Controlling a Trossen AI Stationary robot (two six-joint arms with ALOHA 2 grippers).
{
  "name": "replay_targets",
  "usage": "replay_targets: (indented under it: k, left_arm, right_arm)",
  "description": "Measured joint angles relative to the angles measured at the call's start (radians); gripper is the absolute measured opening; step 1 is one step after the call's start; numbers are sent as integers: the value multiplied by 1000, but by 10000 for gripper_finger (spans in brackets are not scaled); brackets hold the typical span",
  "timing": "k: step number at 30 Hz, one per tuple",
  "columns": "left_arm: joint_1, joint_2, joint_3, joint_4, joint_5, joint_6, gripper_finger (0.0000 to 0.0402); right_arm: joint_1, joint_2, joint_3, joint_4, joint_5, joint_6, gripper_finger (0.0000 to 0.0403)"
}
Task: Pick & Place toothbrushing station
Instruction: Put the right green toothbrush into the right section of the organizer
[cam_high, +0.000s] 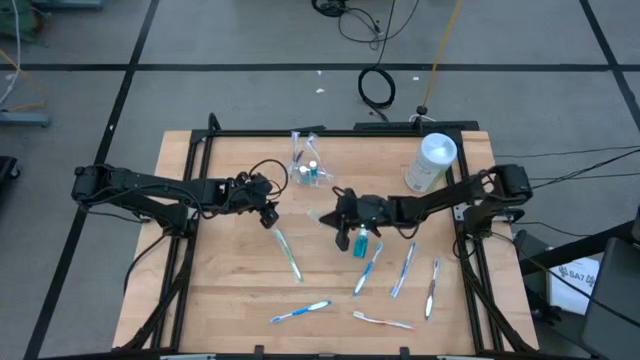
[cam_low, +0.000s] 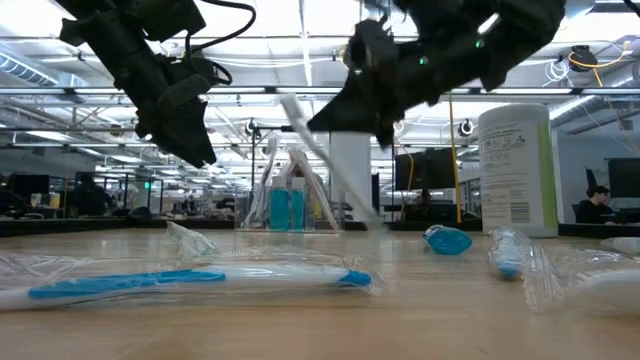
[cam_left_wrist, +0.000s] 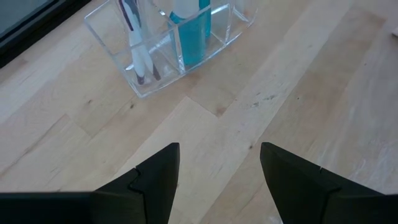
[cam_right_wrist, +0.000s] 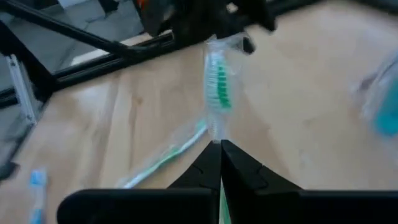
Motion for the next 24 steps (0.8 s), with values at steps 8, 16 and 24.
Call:
replay_targets:
  k: [8, 16, 24]
  left_arm:
    - [0, 0, 0, 33, 0, 6, 232]
    - [0, 0, 0, 42, 0, 29, 232]
    - [0, 0, 0, 42, -7, 33, 232]
  right_arm:
    - [-9, -113, 1, 82, 231, -296, 0]
    - [-93, -130, 1, 339, 338, -554, 0]
    - [-210, -105, 1, 373, 214, -503, 0]
